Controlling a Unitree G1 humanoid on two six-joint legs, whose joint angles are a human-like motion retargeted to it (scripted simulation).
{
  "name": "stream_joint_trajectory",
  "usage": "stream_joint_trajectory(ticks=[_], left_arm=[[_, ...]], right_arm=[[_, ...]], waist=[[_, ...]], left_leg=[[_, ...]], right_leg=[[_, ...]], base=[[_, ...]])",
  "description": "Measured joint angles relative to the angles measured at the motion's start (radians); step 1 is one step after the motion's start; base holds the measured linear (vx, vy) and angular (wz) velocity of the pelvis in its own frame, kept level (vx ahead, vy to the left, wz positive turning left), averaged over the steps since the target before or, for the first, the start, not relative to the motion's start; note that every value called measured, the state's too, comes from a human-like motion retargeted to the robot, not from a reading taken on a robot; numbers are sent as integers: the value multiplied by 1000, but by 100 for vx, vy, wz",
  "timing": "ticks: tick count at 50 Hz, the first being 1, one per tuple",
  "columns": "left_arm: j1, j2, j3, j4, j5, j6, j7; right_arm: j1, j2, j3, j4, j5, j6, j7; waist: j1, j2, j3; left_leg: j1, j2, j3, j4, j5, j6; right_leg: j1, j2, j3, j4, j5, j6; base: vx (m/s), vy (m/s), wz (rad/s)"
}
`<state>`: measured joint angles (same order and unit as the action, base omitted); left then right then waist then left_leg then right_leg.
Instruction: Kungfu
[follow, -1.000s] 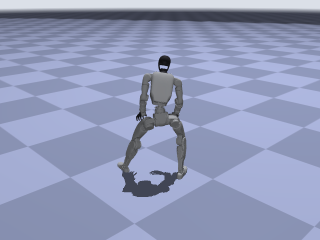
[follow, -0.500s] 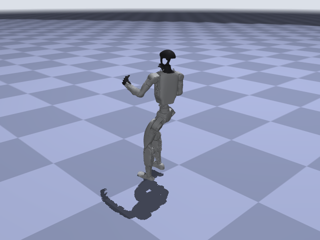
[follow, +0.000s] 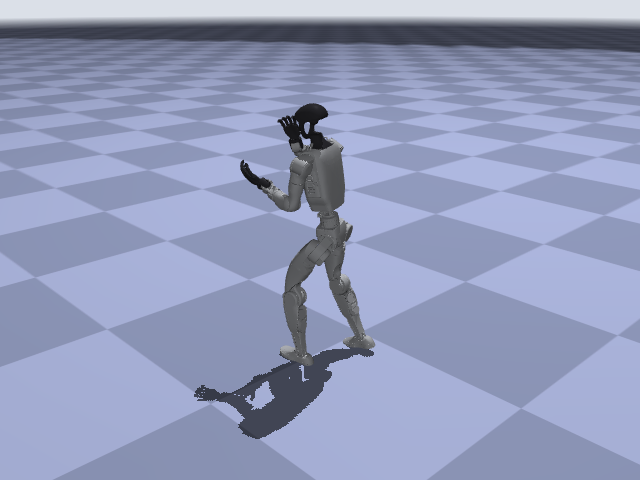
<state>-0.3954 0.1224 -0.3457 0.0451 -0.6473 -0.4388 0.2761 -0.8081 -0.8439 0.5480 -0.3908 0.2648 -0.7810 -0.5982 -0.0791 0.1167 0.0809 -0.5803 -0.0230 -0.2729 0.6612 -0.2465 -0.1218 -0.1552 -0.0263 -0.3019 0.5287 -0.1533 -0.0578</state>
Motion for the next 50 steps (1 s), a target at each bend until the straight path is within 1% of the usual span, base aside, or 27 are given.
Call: stream_joint_trajectory(ticks=[2,3,4,5,6,7,8,10,12,15,18,20,23,28,30,32,33,34,35,37,38,40,42,43,45,48,50], left_arm=[[-164,10,45,-186,220,-30,239],[-231,-6,46,-249,360,-21,353],[-288,-25,33,-296,469,-13,493],[-340,-46,13,-334,562,-7,645],[-369,-53,5,-379,646,-44,768],[-396,-51,6,-417,716,-81,864],[-422,-34,25,-442,759,-117,907],[-453,8,74,-473,807,-167,912],[-441,37,96,-471,804,-150,874],[-410,67,116,-469,795,-148,901],[-379,72,121,-461,776,-140,888],[-362,85,139,-462,748,-138,862],[-324,115,173,-451,664,-102,762],[-134,231,345,-346,602,-2,422],[-27,286,447,-279,618,9,312],[70,331,566,-224,642,-1,219],[112,350,615,-204,666,-5,175],[146,370,650,-196,691,-12,128],[175,390,679,-195,717,-20,78],[197,439,711,-218,733,-24,-68],[189,458,693,-230,754,-20,-133],[129,488,590,-233,831,-33,-239],[10,492,419,-180,907,-51,-295],[-58,469,326,-141,935,-66,-322],[-172,404,175,-53,945,-91,-374],[-259,291,14,2,907,-71,-434],[-287,255,-10,-6,903,-47,-452]], right_arm=[[-328,-167,19,-140,321,-75,238],[-478,-221,55,-184,437,-94,312],[-598,-242,84,-198,493,-93,366],[-702,-247,109,-196,520,-82,412],[-760,-233,115,-182,511,-64,472],[-806,-218,116,-171,501,-51,527],[-827,-201,105,-166,488,-46,570],[-842,-139,66,-144,435,-23,595],[-812,-75,35,-127,385,-27,535],[-757,-24,25,-117,385,-109,441],[-709,5,19,-93,369,-132,395],[-683,26,7,-76,335,-120,395],[-615,80,-20,-28,280,-94,381],[-448,162,-41,72,335,21,373],[-363,164,-58,115,376,64,397],[-264,139,-106,161,384,90,436],[-211,121,-135,188,375,117,460],[-160,101,-156,222,360,155,479],[-109,80,-175,260,342,199,496],[-3,19,-251,339,295,259,556],[56,-20,-299,391,249,262,592],[204,-86,-424,529,118,259,637],[350,-141,-573,711,-73,250,658],[408,-158,-642,823,-179,254,640],[483,-196,-759,1029,-360,253,599],[418,-247,-860,1388,-574,294,492],[325,-267,-870,1569,-685,307,418]], waist=[[197,-33,32],[284,-72,26],[351,-135,13],[408,-209,-5],[497,-268,-38],[554,-310,-59],[548,-319,-57],[488,-305,-53],[455,-265,-54],[453,-222,-53],[402,-203,-60],[376,-186,-62],[356,-137,-61],[253,-35,-72],[197,1,-78],[147,55,-81],[111,73,-79],[67,68,-75],[19,53,-71],[-63,11,-63],[-100,-2,-61],[-143,-38,-72],[-160,-77,-77],[-167,-95,-76],[-171,-119,-75],[-168,-146,-86],[-165,-145,-86]], left_leg=[[-105,15,-7,124,-66,-11],[-148,28,-7,173,-101,-20],[-203,8,9,235,-130,-20],[-263,-29,35,302,-157,-15],[-342,-1,82,376,-187,-8],[-404,16,111,431,-207,-3],[-433,11,102,449,-207,-1],[-483,-15,58,488,-201,-6],[-495,5,38,520,-203,-3],[-493,96,55,542,-207,2],[-492,123,74,528,-173,13],[-478,149,88,496,-145,18],[-431,244,114,430,-107,23],[-319,436,192,264,-10,1],[-266,506,241,175,24,-7],[-182,607,300,50,77,-28],[-135,635,322,-14,113,-37],[-87,636,348,-72,155,-38],[-40,624,375,-128,201,-34],[51,609,440,-242,331,-7],[85,606,461,-299,409,15],[146,595,494,-385,504,41],[189,543,427,-375,431,-12],[182,493,341,-311,337,-28],[173,403,275,-180,198,-104],[180,264,343,-21,33,-127],[184,166,358,6,-34,-127]], right_leg=[[168,22,-21,16,-42,-64],[252,32,-17,-19,-24,-70],[325,11,-36,-78,26,-58],[393,-24,-66,-148,93,-36],[416,-23,-8,-212,-24,43],[432,-14,36,-263,-131,94],[434,10,56,-288,-217,90],[434,32,-10,-293,-363,67],[421,34,-72,-230,-443,37],[402,44,-37,-163,-482,62],[400,41,-23,-177,-502,73],[384,38,-2,-174,-511,51],[329,35,51,-138,-487,17],[226,25,74,-115,-418,-7],[190,20,35,-149,-409,17],[178,-16,-135,-144,-389,-102],[177,-33,-189,-131,-368,-128],[170,-50,-200,-149,-325,-74],[161,-68,-188,-183,-271,19],[141,-59,-85,-226,-288,100],[130,-38,-58,-227,-303,92],[107,-38,-92,-229,-296,60],[94,-35,-106,-240,-295,31],[91,-31,-103,-258,-286,18],[73,-18,-59,-292,-254,5],[72,-22,-56,-370,-196,-24],[66,9,-11,-403,-190,-59]], base=[[-71,-77,-61],[-20,-94,-72],[12,-94,-60],[35,-79,-130],[39,-64,-169],[19,-48,-140],[-13,-37,-27],[-36,-22,41],[-32,-3,-38],[-36,3,-99],[-28,-6,-52],[-40,-5,-88],[-61,-6,-167],[-69,-4,-200],[-71,-5,-208],[-88,-26,-225],[-72,-28,-187],[-60,-30,-145],[-67,-52,-110],[-68,-73,-80],[-48,-77,-56],[-40,-84,-59],[-58,-78,-76],[-58,-62,-75],[-47,-50,-109],[-33,-42,-158],[-22,-36,-169]])
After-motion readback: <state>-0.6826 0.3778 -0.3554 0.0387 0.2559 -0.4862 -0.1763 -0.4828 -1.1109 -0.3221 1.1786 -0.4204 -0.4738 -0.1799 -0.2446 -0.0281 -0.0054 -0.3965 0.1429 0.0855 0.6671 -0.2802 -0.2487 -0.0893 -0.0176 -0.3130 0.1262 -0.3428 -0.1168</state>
